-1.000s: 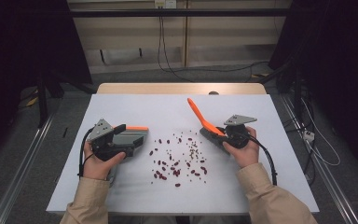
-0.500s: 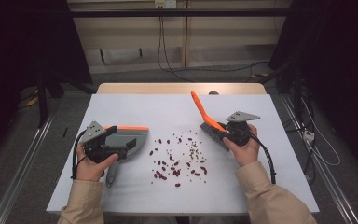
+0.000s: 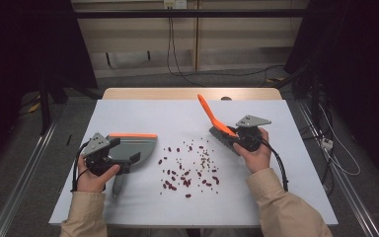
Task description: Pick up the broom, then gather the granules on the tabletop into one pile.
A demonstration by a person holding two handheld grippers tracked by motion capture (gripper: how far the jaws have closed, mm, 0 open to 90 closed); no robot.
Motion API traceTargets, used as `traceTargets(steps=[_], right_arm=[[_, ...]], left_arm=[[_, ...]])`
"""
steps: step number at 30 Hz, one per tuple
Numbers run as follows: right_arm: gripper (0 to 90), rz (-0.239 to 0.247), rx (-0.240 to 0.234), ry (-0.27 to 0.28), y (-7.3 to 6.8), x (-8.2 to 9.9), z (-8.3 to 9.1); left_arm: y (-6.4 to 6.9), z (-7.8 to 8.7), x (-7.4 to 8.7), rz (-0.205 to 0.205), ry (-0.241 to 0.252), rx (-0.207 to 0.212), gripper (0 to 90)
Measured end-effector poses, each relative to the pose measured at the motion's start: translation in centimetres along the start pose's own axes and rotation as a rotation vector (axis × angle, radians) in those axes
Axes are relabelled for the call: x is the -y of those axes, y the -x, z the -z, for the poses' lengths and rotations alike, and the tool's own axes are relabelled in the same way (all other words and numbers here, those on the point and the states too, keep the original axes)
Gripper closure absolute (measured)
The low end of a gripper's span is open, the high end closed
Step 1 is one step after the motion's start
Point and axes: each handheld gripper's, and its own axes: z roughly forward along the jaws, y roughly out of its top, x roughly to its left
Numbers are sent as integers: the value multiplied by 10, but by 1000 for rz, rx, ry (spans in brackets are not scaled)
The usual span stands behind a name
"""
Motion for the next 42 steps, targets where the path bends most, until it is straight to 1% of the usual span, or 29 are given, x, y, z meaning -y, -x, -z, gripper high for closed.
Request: traceTargets(steps=[2,3,4,5,7,8,11,14,17,18,20,23,25,27,30,35,37,39,42], right_arm=[[709,2,-3,3,1,0,-2],[709,-4,-13,2,1,0,-3],[709,-9,-18,4,2,0,-4],[709,0,-20,3,2,0,-6],[709,15,-17,-1,3,-1,-9],[709,11,-20,-1,3,-2,-10],[709,14,-22,6,5,-3,-17],[709,36,-21,-6,5,-6,-23],[709,63,-22,-1,3,-11,-30],[709,65,-20,0,1,-12,-32],[709,73,-33,2,-1,-15,-36],[709,112,-33,-17,-7,-18,-43],[709,121,-39,-22,-9,-18,-49],[709,150,-37,-40,-11,-16,-54],[709,187,-67,-38,-16,-15,-57],[708,253,-99,-65,-27,-15,-55],[708,263,-107,-72,-30,-15,-53],[708,273,-132,-69,-33,-14,-51],[707,304,-151,-74,-41,-12,-47]], left_arm=[[0,1,2,-8,-2,9,49],[1,1,3,4,2,15,49],[1,1,4,5,2,19,49],[1,2,4,-5,-2,22,49],[1,3,5,-4,0,20,49],[1,4,5,3,3,24,49],[1,6,7,-2,-1,20,49],[1,7,9,-4,-4,24,49],[0,7,10,5,0,30,49],[0,7,10,8,2,29,49],[0,7,10,8,4,28,49],[-1,7,9,9,8,30,49],[-1,7,9,8,10,31,49],[-1,8,9,5,8,33,49],[-1,8,8,3,13,30,49],[-4,10,8,10,17,22,49],[-3,10,7,10,19,21,49],[-3,10,7,8,17,23,49],[-3,11,8,7,18,20,49]])
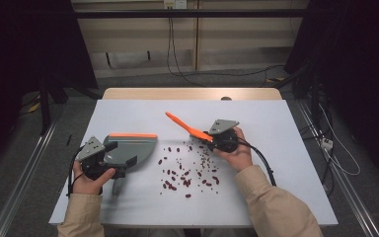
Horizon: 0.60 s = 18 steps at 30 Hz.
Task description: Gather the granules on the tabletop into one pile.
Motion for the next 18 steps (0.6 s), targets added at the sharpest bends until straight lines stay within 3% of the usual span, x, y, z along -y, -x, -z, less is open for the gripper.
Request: traceTargets(steps=[9,18], right_arm=[[706,43,-53,16,-24,2,10],[705,70,-84,23,-38,5,19]], left_arm=[[1,1,0,-7,-1,-1,49],[0,1,0,-10,-3,-2,49]])
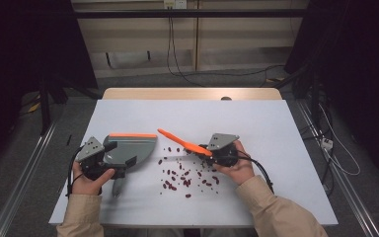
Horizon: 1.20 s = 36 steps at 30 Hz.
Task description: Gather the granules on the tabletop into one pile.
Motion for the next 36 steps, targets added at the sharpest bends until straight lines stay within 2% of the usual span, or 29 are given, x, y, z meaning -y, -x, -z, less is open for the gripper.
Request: traceTargets(steps=[8,11,13,15,17,21,23,27,36], right_arm=[[706,-3,-36,3,-7,-2,4],[707,-15,-50,21,-7,-1,5],[707,-12,-41,27,-6,-1,6],[708,-38,-54,46,-4,-1,8],[709,-44,-54,61,-1,-1,10],[708,-60,-49,90,8,-4,13],[708,-86,-55,117,13,-6,14],[708,-87,-34,123,22,-12,13],[708,-137,-22,148,50,-17,-6]], left_arm=[[0,1,0,2,1,-1,49],[0,1,0,3,3,0,49],[0,2,0,2,6,1,49],[0,2,0,9,10,-2,49],[-1,2,1,7,7,-4,49],[0,2,0,5,7,-3,49],[0,2,1,7,3,0,49],[0,2,1,7,7,0,49],[-1,1,3,18,-4,4,49]])
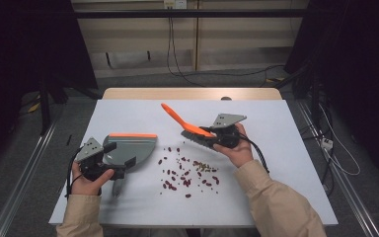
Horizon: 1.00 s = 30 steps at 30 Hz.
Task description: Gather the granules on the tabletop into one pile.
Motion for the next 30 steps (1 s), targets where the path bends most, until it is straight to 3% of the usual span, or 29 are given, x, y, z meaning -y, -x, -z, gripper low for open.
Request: traceTargets(steps=[11,15,21,30], right_arm=[[709,68,12,-27,20,-4,-41],[709,76,-12,-24,22,-5,-55],[707,111,-78,-28,10,-1,-67],[705,148,-182,-51,-8,-4,-63]], left_arm=[[-2,1,0,2,-3,-12,49],[-4,3,1,6,-4,-24,49],[-7,3,3,15,-8,-31,49],[-11,4,6,22,-11,-40,50]])
